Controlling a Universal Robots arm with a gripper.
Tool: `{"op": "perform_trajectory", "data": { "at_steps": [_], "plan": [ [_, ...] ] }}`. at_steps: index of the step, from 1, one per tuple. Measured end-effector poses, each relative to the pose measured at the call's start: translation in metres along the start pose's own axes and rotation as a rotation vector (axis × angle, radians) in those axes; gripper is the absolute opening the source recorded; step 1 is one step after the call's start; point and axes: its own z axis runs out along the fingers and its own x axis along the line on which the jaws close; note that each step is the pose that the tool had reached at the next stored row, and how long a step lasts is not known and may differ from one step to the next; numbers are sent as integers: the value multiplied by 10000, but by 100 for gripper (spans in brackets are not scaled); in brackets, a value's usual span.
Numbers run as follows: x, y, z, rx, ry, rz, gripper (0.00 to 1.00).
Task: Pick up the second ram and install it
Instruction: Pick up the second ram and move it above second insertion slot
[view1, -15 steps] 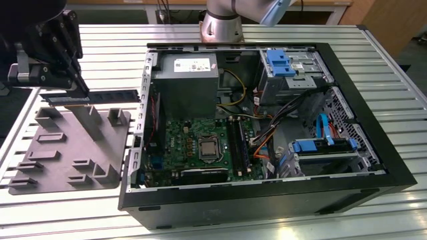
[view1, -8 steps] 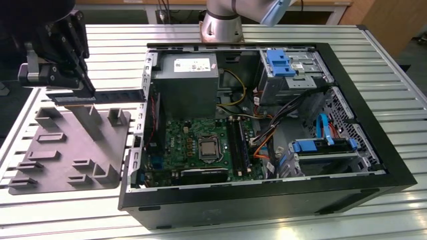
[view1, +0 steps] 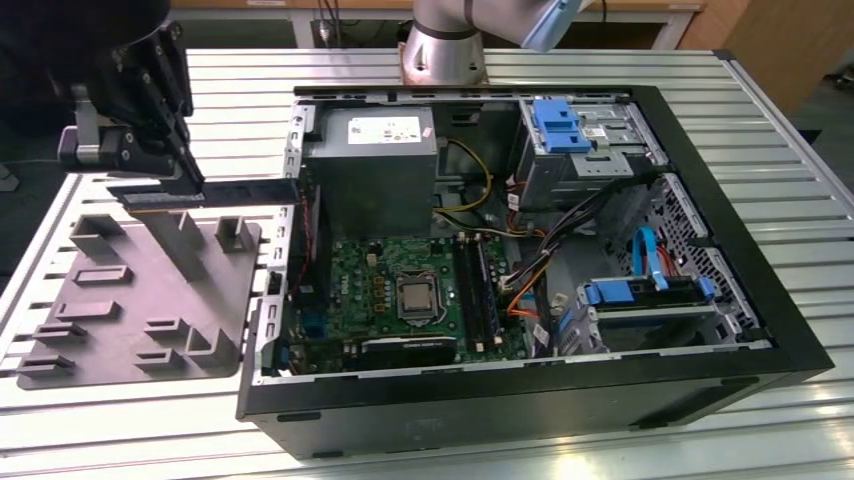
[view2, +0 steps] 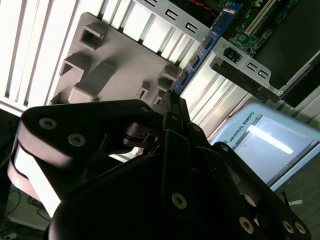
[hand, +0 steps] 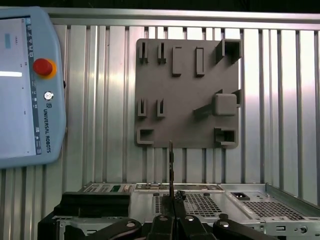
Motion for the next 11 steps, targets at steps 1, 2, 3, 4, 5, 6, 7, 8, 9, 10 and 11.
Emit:
{"op": "perform_trajectory", "data": {
  "at_steps": [1, 2, 3, 4, 5, 6, 7, 8, 9, 10, 11],
  "plan": [
    [0, -14, -1, 0, 0, 0, 11],
    [-1, -31, -2, -1, 1, 0, 11],
    [-1, -49, -2, 0, 0, 0, 11],
    [-2, -68, -2, 0, 0, -1, 11],
    [-4, -85, -3, 0, 0, -1, 11],
    [-5, -103, -3, 0, 0, -1, 11],
    [-6, -119, -4, 0, 0, -1, 11],
    [-8, -135, -4, 0, 0, 0, 11],
    [-11, -150, -5, 0, 0, 0, 11],
    [-13, -165, -5, 0, 0, 0, 11],
    [-16, -181, -5, 0, 0, 0, 11]
  ]
}}
